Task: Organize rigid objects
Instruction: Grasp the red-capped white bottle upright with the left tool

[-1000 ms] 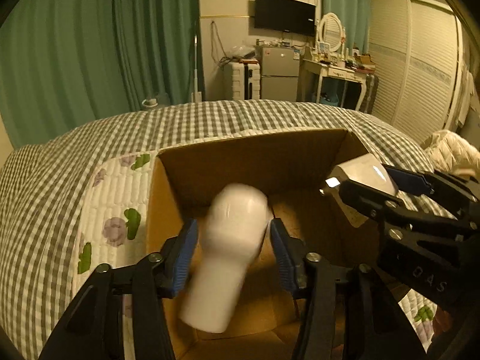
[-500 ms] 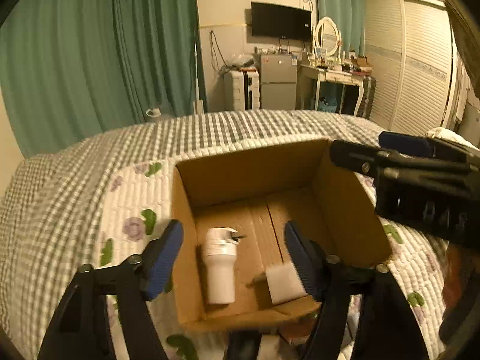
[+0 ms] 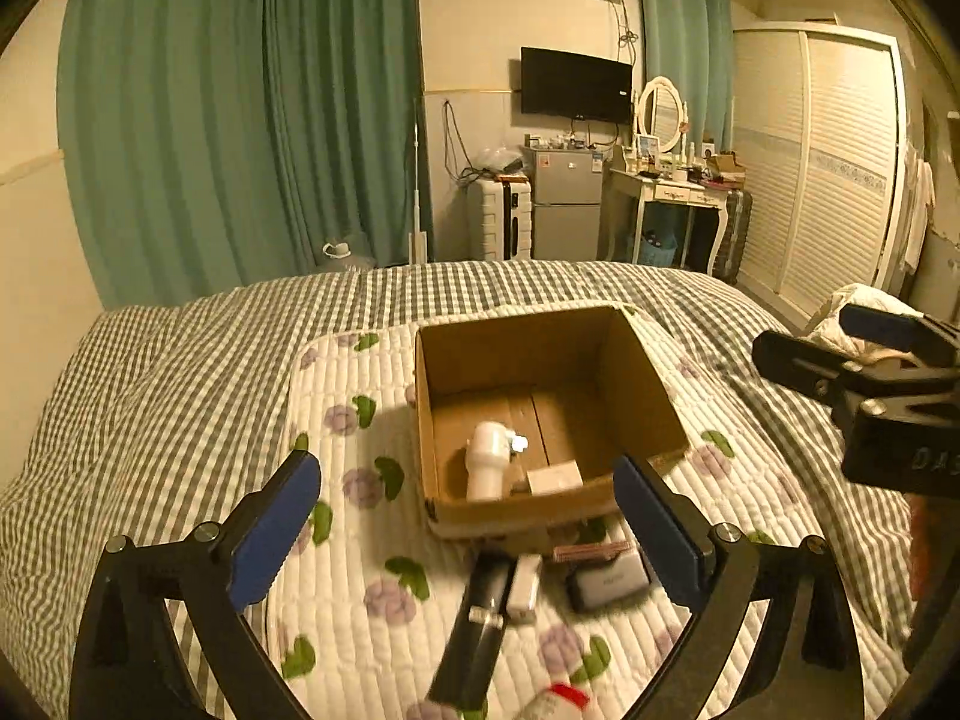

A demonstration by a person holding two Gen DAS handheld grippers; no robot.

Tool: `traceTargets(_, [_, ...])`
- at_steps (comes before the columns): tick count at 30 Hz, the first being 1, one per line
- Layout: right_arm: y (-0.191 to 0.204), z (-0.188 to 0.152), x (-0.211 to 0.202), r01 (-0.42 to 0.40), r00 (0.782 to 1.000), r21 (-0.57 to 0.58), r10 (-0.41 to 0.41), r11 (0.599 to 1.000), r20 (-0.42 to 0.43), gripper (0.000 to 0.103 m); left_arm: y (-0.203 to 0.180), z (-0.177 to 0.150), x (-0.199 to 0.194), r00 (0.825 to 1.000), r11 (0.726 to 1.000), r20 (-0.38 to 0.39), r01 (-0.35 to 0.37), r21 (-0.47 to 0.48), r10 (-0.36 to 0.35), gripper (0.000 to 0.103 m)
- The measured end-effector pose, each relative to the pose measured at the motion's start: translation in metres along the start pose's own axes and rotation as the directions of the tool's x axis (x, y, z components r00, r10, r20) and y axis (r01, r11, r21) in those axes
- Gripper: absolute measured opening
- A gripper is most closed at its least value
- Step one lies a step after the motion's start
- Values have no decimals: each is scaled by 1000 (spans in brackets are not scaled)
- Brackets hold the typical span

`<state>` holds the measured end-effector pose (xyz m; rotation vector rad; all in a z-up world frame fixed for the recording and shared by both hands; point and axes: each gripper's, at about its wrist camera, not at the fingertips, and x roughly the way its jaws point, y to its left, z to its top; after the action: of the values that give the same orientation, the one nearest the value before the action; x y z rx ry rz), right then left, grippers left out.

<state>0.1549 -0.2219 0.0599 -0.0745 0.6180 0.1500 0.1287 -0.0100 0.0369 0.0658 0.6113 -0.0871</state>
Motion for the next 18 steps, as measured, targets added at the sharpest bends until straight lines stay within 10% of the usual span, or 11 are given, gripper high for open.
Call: traceTargets(18, [16,-133,27,42,983,0,-41,999,-180,103,-12,-146,27,978,998,-204,28,-59,-39,100])
